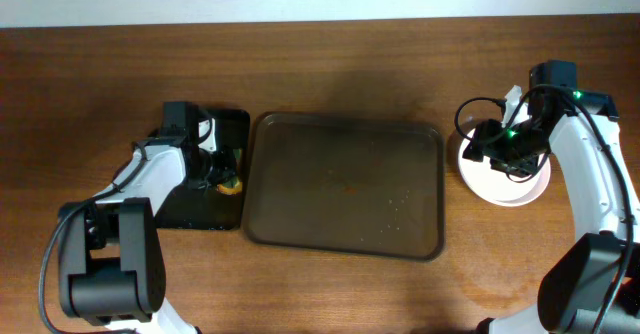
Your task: Clean dirty plates on tray and stack at the side
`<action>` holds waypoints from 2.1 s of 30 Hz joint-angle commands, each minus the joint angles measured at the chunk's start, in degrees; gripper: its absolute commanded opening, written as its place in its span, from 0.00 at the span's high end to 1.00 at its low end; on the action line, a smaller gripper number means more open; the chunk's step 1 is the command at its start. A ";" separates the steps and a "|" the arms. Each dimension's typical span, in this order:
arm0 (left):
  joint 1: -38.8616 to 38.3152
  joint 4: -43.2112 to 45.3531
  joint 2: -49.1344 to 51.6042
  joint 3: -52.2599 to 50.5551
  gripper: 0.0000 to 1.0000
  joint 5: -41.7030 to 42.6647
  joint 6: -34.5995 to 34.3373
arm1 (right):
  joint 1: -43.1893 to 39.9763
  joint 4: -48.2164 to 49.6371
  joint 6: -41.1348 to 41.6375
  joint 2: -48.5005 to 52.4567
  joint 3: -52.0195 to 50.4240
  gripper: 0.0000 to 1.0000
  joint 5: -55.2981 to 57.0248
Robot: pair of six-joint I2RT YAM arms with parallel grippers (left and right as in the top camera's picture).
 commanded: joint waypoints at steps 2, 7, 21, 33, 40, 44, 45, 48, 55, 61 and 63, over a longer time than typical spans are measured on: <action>-0.37 1.55 -1.75 1.88 0.86 0.35 0.87 | 0.39 -0.15 -0.63 0.31 -0.52 0.40 -0.28; -0.96 -0.70 -11.96 2.27 0.34 -6.88 3.93 | 0.39 -0.15 -0.63 0.31 -0.52 0.40 -0.28; -14.10 -15.98 -14.38 -9.44 1.00 -13.31 -2.01 | 0.39 -0.22 -0.63 0.31 -0.52 0.40 -0.31; -13.60 -18.23 -21.27 1.99 0.80 -17.46 0.83 | 0.72 -0.11 -2.05 0.31 -2.93 0.81 8.74; -13.60 -19.08 -21.27 1.68 0.80 -17.44 0.83 | 0.74 11.47 -2.05 0.31 -19.96 0.90 5.49; -13.60 -19.06 -21.27 1.68 0.80 -17.44 0.83 | 1.97 26.23 -2.10 0.31 -26.51 0.93 4.63; -13.60 -19.10 -21.27 1.68 0.80 -17.42 0.83 | 3.32 28.87 -2.10 0.31 -26.51 0.93 4.63; -13.60 -19.10 -21.27 1.68 0.81 -17.40 0.83 | 9.14 35.15 -2.29 0.42 -26.51 0.93 4.63; -13.60 -19.10 -21.27 1.68 0.78 -17.44 0.85 | 12.22 36.52 -2.32 -0.72 -25.24 0.86 8.90; -13.46 -10.10 -21.27 1.81 0.35 -18.56 3.72 | 10.25 9.57 -6.05 -11.78 -7.91 0.02 9.77; -10.93 -18.29 -21.73 3.61 0.00 -17.66 3.19 | 10.25 4.22 -4.37 -17.68 -7.41 0.02 9.81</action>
